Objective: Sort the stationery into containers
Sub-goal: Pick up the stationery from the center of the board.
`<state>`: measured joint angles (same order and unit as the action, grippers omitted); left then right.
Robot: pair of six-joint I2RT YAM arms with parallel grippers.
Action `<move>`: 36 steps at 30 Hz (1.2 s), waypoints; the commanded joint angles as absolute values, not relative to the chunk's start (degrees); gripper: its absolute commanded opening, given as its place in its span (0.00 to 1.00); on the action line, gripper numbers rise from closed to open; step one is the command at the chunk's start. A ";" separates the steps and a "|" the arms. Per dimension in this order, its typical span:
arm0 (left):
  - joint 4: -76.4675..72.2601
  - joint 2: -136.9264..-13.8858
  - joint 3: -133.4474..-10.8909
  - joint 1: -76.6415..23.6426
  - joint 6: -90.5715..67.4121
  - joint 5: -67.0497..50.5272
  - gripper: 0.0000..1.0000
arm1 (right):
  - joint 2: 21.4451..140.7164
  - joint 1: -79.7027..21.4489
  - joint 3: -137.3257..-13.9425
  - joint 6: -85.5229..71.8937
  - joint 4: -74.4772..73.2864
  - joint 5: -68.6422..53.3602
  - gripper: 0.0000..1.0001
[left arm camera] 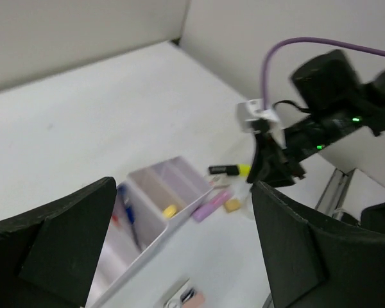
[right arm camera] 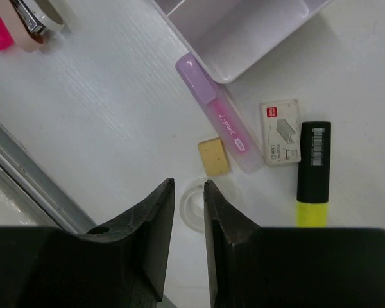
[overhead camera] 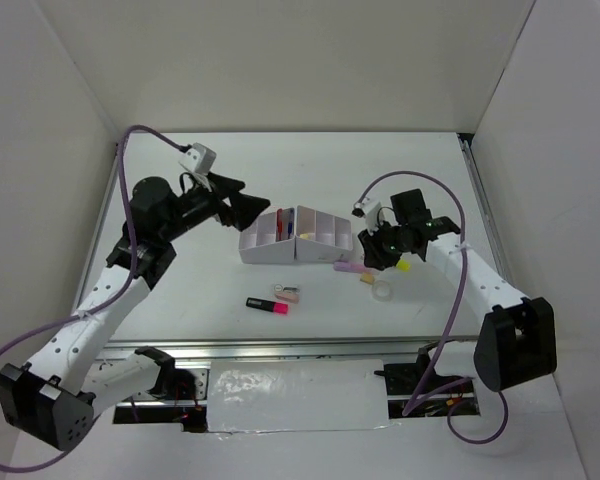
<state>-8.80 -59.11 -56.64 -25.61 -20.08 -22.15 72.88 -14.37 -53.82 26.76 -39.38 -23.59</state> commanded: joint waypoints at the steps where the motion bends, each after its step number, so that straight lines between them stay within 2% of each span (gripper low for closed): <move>1: -3.08 -57.83 -55.20 -16.37 -24.43 -34.00 0.99 | 73.92 -14.50 -51.69 25.24 -31.40 -25.66 0.31; 6: -3.16 -57.39 -53.53 -8.10 -27.33 -39.81 0.98 | 73.91 -15.03 -45.10 21.19 -19.87 -25.41 0.32; 9: -3.95 -57.22 -53.35 -7.82 -27.16 -39.81 0.98 | 76.54 -16.26 -45.52 21.53 -19.51 -23.03 0.35; 14: -5.01 -58.36 -53.17 -7.91 -27.77 -39.46 0.98 | 82.78 -18.45 -49.03 21.97 -21.70 -17.32 0.46; 23: -6.59 -60.12 -53.53 -8.17 -28.04 -39.64 0.99 | 86.75 -18.89 -51.15 27.06 -20.92 -14.24 0.53; 29: -7.12 -60.47 -53.35 -8.17 -28.21 -39.90 0.98 | 89.99 -19.42 -54.31 29.17 -23.11 -13.62 0.51; 36: -6.77 -60.29 -53.09 -7.30 -27.86 -40.60 0.99 | 92.90 -20.39 -55.90 29.97 -27.86 -14.41 0.35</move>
